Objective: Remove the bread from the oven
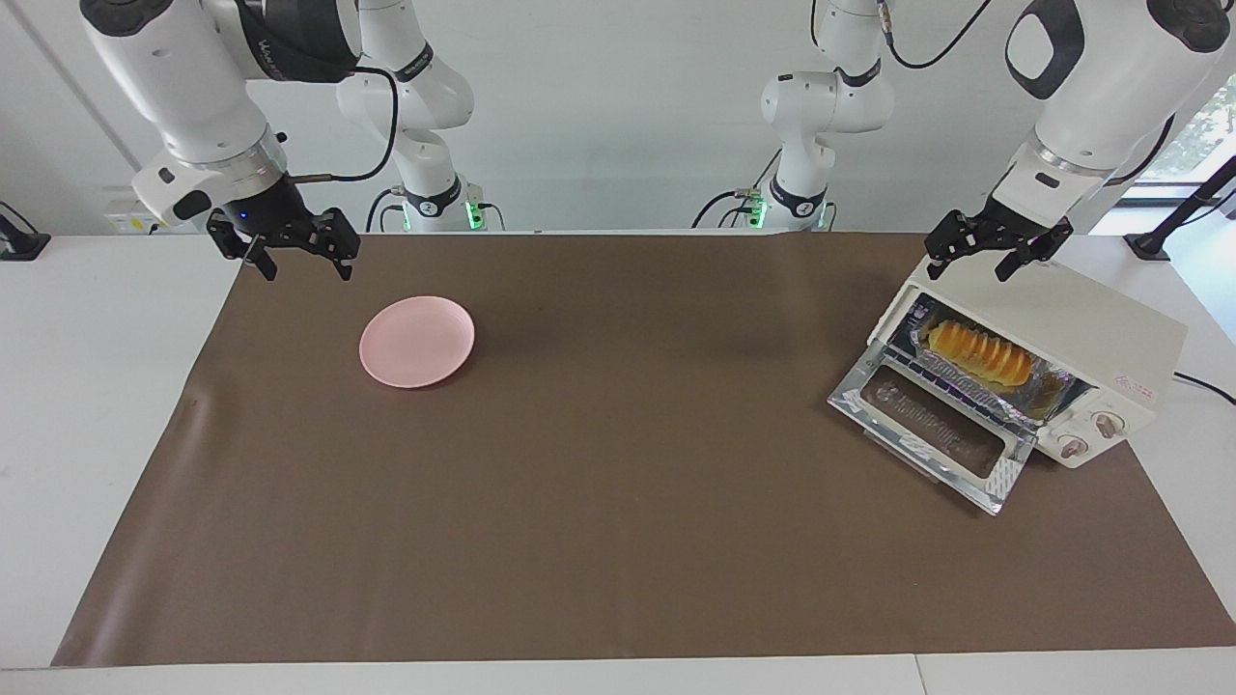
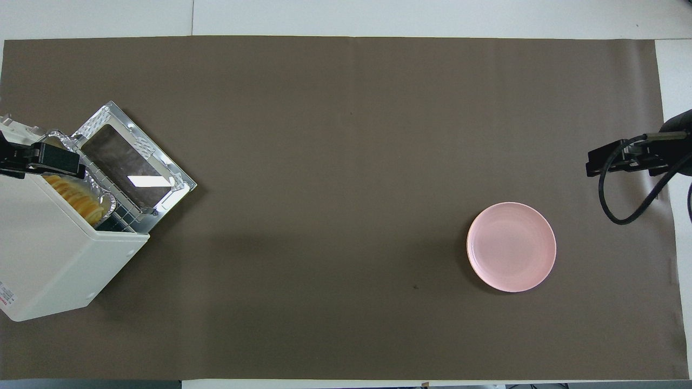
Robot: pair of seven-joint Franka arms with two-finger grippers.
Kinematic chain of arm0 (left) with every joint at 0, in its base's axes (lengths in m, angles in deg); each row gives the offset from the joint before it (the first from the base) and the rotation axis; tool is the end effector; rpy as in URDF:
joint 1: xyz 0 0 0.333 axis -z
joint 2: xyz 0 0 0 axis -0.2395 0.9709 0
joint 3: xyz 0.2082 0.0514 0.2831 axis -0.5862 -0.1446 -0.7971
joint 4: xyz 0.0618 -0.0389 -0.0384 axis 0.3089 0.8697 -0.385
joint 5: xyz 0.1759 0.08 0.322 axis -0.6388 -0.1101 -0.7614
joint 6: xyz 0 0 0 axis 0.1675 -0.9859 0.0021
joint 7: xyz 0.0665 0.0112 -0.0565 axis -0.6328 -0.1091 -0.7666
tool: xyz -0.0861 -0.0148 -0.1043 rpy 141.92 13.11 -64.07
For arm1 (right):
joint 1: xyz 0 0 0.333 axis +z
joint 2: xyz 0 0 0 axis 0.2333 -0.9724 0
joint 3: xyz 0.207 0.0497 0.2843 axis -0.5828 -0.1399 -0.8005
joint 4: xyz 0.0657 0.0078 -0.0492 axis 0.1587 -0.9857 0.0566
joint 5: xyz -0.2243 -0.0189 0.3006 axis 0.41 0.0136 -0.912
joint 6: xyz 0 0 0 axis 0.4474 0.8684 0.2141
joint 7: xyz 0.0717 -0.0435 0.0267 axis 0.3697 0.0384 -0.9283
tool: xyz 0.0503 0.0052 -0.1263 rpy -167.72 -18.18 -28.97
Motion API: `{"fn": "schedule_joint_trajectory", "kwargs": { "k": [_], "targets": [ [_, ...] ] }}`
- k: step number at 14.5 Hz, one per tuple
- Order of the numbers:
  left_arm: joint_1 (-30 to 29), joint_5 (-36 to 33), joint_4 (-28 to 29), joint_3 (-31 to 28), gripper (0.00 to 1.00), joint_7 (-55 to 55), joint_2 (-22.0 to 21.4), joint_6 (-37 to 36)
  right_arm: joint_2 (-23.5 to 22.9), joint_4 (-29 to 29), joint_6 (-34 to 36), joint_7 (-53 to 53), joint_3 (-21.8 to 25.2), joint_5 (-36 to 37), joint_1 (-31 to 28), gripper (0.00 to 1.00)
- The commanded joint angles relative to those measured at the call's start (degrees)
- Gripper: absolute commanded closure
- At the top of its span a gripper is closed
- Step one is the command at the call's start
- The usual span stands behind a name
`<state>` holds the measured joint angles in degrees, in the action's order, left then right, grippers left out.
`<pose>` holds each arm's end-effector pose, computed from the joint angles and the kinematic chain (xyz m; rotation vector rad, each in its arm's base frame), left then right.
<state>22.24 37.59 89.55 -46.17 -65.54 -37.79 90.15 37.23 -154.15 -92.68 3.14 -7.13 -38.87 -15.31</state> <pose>0.5305 -0.0196 0.6123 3.1122 -0.1459 -0.0658 0.5304 -0.0022 0.6109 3.1306 -0.0272 -0.0878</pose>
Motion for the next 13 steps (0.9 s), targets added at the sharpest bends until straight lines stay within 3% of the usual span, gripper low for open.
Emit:
{"fn": "schedule_joint_trajectory", "kwargs": {
  "k": [1, 13],
  "targets": [
    [0.06, 0.51, -1.06, -0.30, 0.00, 0.81, 0.82, 0.27, 1.36, -1.48, -0.27, -1.43, -0.41, -0.26, -0.73, 0.00],
    [-0.29, -1.95, 0.62, -0.21, 0.00, 0.63, 0.03, 0.36, 1.36, -1.40, -0.18, -1.43, -0.41, -0.17, -0.73, 0.00]
  ]
}}
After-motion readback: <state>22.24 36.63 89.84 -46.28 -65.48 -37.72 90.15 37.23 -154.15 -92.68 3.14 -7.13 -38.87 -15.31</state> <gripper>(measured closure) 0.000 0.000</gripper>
